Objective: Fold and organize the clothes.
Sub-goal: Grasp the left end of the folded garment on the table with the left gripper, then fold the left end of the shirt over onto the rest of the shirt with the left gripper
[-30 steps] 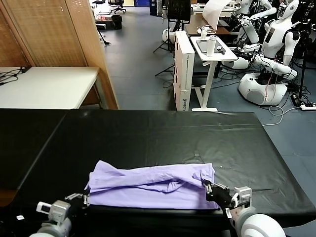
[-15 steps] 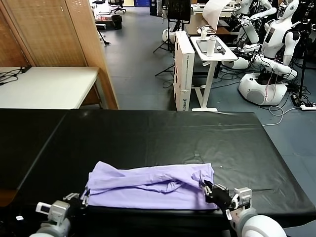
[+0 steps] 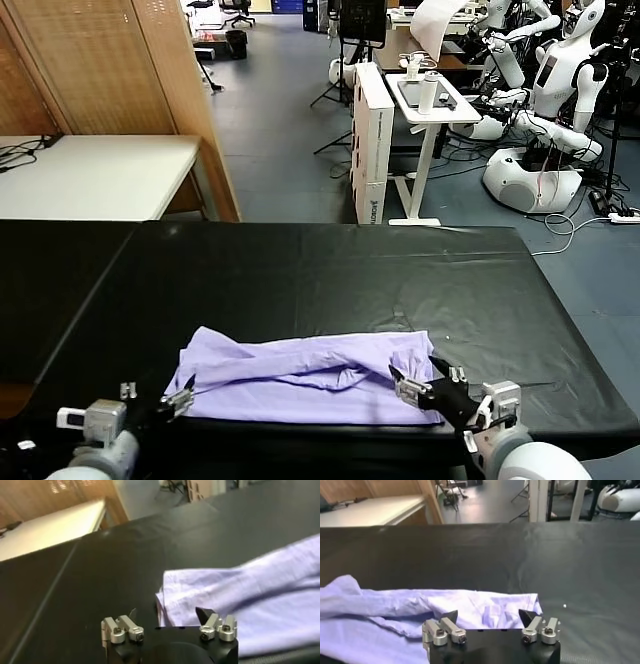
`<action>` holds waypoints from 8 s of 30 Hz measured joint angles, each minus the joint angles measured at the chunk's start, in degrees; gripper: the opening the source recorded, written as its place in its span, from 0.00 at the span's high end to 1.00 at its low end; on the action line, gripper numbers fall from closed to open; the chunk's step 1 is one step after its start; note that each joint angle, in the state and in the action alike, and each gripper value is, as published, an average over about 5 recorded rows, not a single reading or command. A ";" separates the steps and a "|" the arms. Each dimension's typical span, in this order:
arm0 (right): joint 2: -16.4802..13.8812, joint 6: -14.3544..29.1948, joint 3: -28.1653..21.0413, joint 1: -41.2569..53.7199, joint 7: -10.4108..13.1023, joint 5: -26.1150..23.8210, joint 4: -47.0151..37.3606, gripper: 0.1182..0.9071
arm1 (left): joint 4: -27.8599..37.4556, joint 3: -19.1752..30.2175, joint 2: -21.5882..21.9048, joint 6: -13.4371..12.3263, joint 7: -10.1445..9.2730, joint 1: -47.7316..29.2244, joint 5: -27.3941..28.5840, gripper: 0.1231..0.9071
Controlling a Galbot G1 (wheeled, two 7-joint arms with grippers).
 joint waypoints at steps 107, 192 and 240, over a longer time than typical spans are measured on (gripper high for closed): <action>8.47 2.47 1.36 -5.33 -0.04 -4.25 0.75 0.00 | -3.17 22.20 11.78 0.08 -2.68 -17.38 -12.13 0.93; 7.26 4.03 -3.40 -2.31 -3.98 -5.17 -0.87 0.00 | -1.66 20.89 3.04 0.07 -6.03 -7.31 -16.03 0.00; 7.40 4.83 -3.35 -2.09 -4.49 -6.56 -1.52 0.00 | 0.68 26.06 1.52 -15.09 8.46 -8.99 -5.47 0.00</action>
